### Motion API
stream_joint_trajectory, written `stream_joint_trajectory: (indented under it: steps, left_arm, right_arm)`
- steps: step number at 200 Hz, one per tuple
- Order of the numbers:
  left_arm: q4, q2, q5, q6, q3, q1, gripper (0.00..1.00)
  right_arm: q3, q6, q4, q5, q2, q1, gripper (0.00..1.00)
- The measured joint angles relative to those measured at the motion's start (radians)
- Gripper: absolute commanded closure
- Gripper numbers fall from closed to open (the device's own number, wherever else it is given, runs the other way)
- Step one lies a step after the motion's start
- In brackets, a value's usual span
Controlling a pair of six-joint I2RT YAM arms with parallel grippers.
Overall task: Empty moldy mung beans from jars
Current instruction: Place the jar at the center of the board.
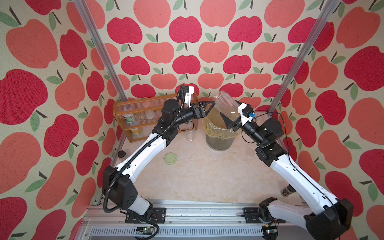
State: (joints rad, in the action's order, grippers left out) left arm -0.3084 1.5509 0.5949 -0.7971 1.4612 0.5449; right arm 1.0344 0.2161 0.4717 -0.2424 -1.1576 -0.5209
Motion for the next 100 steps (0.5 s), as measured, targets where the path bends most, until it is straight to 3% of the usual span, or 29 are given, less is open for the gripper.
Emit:
stream_joint_trajectory:
  steps: [100]
  left_arm:
    - [-0.176, 0.127, 0.099, -0.144, 0.09, 0.002, 0.07]
  right_arm:
    - [0.0, -0.05, 0.074, -0.062, -0.057, -0.003, 0.61]
